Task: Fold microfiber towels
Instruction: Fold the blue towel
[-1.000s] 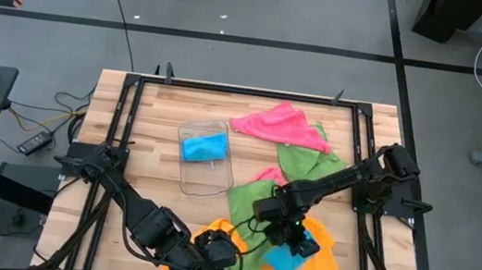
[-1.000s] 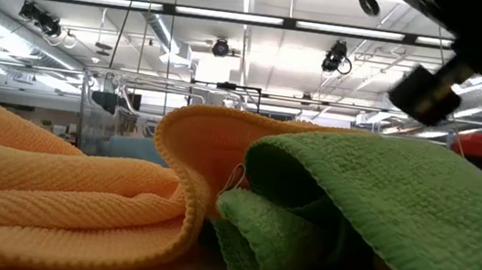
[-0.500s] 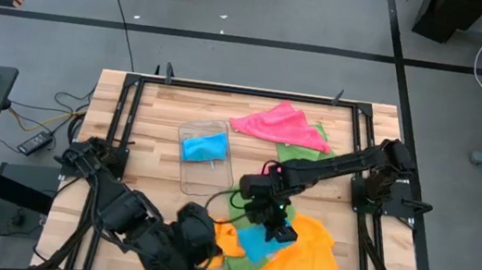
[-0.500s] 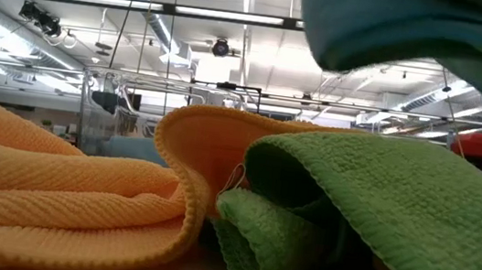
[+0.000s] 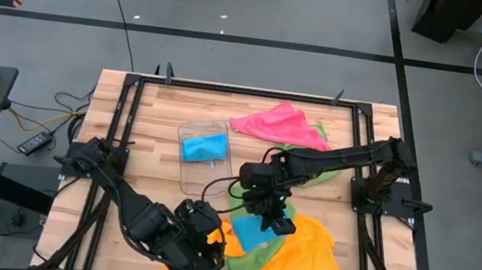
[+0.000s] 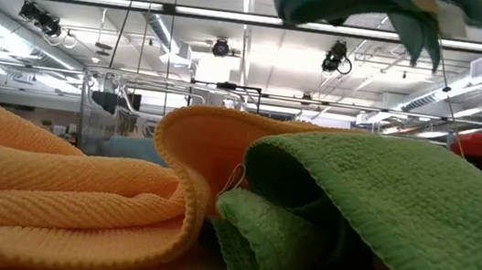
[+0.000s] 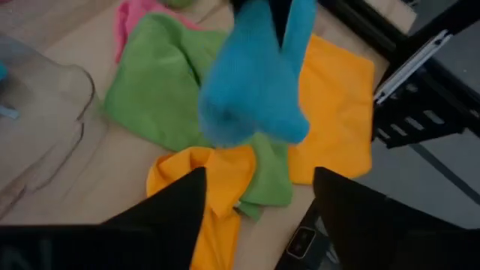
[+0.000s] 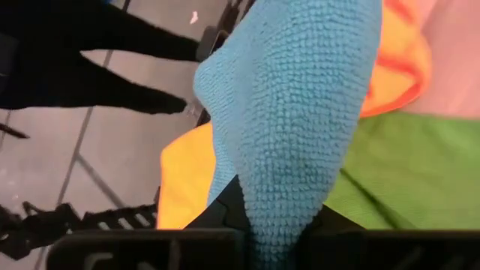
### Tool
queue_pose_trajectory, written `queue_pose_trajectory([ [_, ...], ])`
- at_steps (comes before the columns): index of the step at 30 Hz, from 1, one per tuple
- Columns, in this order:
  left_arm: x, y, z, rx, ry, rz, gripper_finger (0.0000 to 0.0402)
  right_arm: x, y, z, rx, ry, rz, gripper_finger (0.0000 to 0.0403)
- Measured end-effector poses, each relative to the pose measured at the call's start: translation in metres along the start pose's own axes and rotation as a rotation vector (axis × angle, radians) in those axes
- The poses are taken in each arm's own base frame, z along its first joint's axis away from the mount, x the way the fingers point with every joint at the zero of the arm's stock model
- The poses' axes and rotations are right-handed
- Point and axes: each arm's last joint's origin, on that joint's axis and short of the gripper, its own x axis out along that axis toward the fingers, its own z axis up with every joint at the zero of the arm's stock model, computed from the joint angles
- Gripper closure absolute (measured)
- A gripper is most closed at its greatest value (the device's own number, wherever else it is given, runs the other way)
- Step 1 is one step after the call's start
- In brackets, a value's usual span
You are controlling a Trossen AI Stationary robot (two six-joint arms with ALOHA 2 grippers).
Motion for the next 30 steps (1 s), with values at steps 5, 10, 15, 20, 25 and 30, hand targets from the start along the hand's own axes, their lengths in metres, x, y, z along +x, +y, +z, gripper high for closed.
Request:
queue_pose_trajectory([
  [5,0.014,0.000,-0.011,-0.029,-0.041,0.017,0.0113,-0.024,0.011,-0.001,-0.034,-0.062,-0.042,0.0367],
  [10,0.030,-0.004,-0.014,-0.055,-0.131,-0.012,0.0111,-0.046,0.025,-0.006,-0.057,-0.119,-0.092,0.0367],
  [15,0.037,-0.007,-0.004,0.037,-0.181,-0.038,0.0111,-0.065,0.043,-0.014,-0.099,-0.167,-0.090,0.0367],
  [20,0.037,-0.006,0.012,0.147,-0.215,-0.026,0.0111,-0.080,0.065,-0.027,-0.147,-0.172,-0.089,0.0367],
  [25,0.043,-0.002,0.023,0.145,-0.226,-0.014,0.0111,-0.083,0.086,-0.041,-0.214,-0.119,-0.138,0.0367],
  [30,0.047,-0.010,0.040,0.202,-0.260,-0.126,0.0111,-0.073,0.101,-0.044,-0.303,-0.090,-0.144,0.0367],
])
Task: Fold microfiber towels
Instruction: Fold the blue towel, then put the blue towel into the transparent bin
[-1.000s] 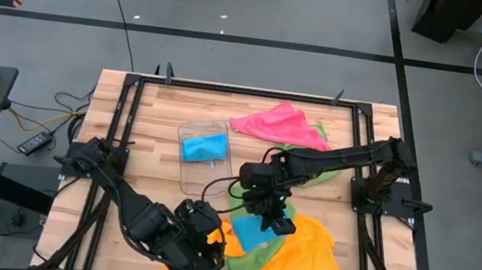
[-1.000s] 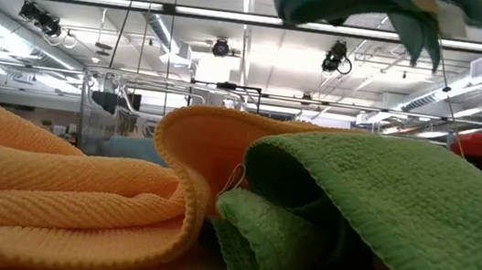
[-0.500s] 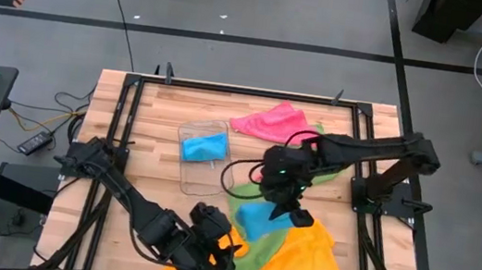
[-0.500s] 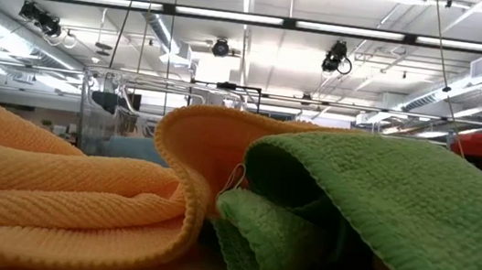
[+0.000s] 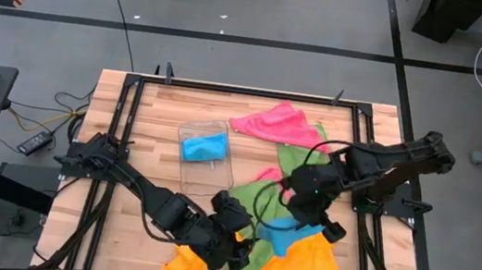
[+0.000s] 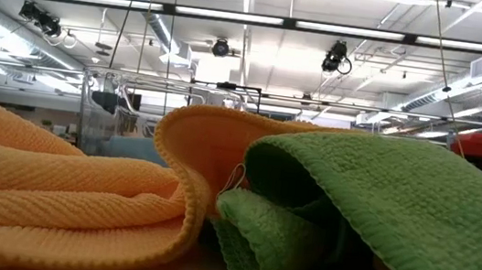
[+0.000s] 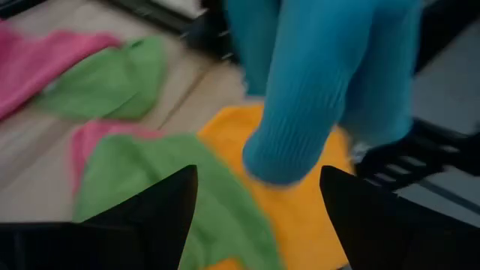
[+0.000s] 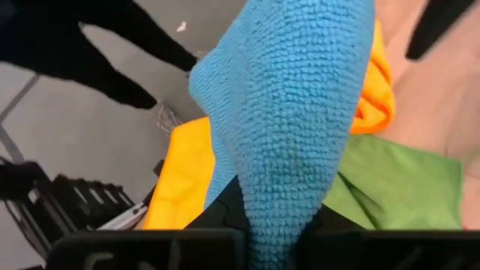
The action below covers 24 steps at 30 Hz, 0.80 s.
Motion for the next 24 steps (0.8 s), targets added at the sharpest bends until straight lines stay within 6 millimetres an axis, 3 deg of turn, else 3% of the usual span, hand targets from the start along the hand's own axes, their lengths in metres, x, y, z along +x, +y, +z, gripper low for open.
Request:
queue_pose_trajectory([
  [5,0.008,0.000,0.016,0.009,-0.042,-0.088,0.0111,0.011,0.005,0.002,-0.041,0.031,-0.025,0.0367],
  [11,0.014,0.002,0.023,-0.027,0.000,-0.195,0.0111,0.008,-0.004,0.003,-0.011,0.021,-0.145,0.0367],
  [24,0.014,0.004,0.026,-0.051,-0.069,-0.120,0.0111,-0.002,-0.021,0.000,0.239,-0.021,-0.191,0.0367],
])
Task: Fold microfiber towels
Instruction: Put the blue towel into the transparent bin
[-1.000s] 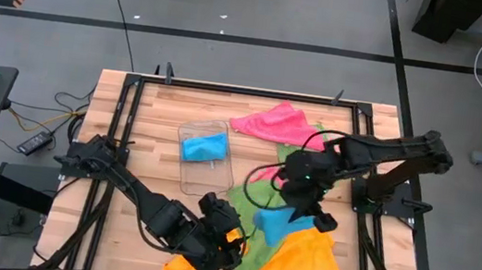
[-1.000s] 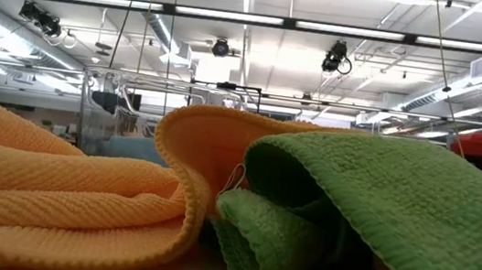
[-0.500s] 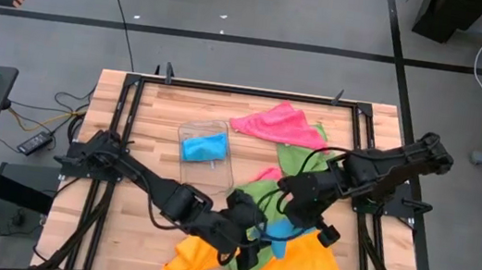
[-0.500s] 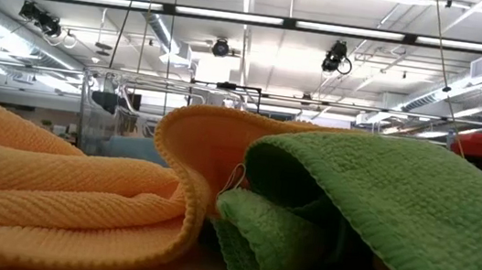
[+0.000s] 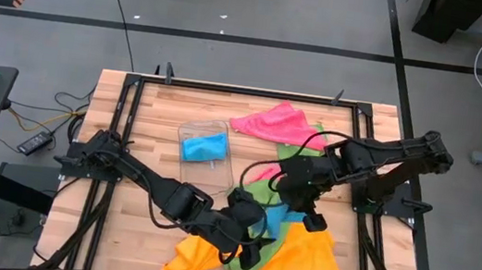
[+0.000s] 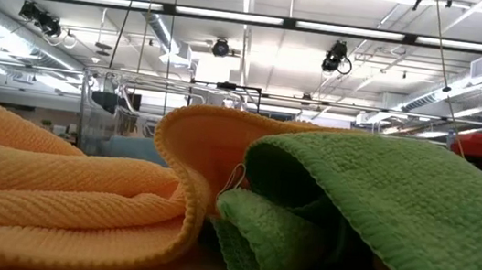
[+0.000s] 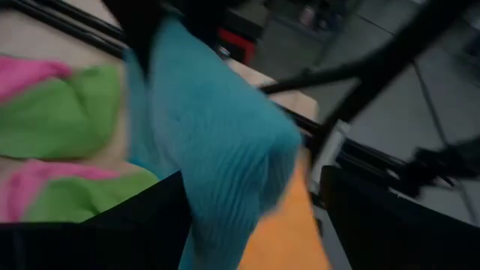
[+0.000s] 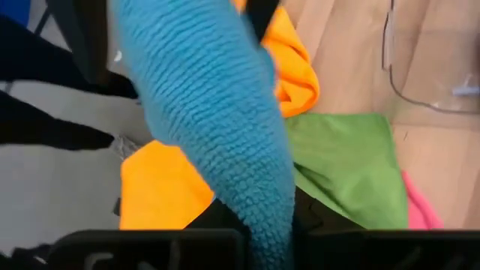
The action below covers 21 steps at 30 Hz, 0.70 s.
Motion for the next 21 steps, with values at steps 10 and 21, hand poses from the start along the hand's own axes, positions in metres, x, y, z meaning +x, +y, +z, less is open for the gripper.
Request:
queue_pose_trajectory([
  [10,0.002,0.006,0.001,-0.044,-0.034,0.075,0.0111,0.003,0.014,0.001,0.148,-0.010,0.033,0.0367],
  [21,0.003,0.007,0.004,-0.062,-0.051,0.071,0.0111,0.004,0.022,0.007,0.217,-0.080,0.045,0.0367],
])
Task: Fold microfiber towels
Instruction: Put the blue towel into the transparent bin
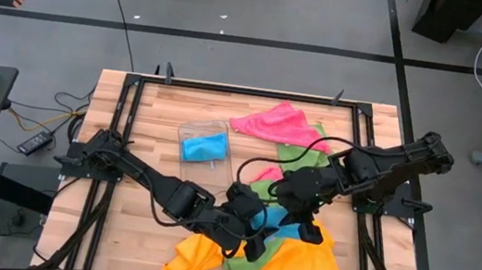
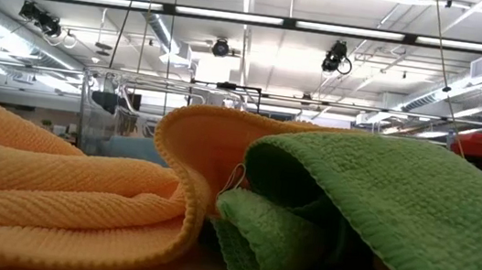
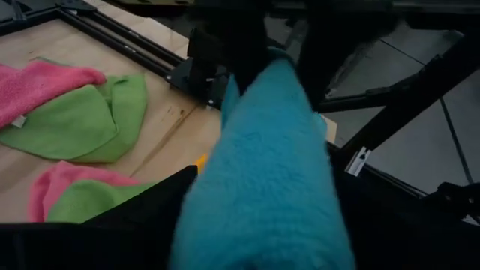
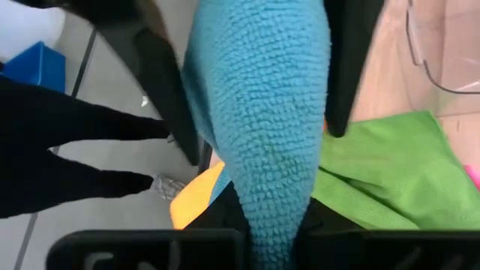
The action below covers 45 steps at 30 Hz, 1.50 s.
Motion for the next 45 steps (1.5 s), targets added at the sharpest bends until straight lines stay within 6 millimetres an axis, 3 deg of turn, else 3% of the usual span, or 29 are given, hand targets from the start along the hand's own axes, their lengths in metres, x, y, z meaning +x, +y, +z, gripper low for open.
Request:
queue_pose_trajectory([
  [6,0.001,0.001,0.002,-0.051,-0.005,0.001,0.0118,0.000,0.000,0.000,0.013,0.001,0.001,0.0367],
  [11,0.001,0.001,0.002,-0.052,-0.005,0.001,0.0147,0.000,0.001,0.000,0.013,0.014,0.034,0.0367],
  [28,0.003,0.001,0.004,-0.061,-0.008,-0.017,0.0329,0.000,0.001,0.000,0.006,0.017,0.036,0.0361],
  [33,0.003,0.001,0.004,-0.059,0.005,-0.027,0.0379,0.000,0.001,-0.001,-0.020,0.022,0.045,0.0307],
  [39,0.003,0.006,-0.001,-0.086,0.043,0.020,0.0381,0.000,0.000,-0.003,-0.040,0.050,0.035,0.0230],
  [45,0.012,0.016,-0.021,-0.192,0.080,0.096,0.0381,-0.002,-0.011,-0.012,-0.024,0.146,-0.051,0.0196],
])
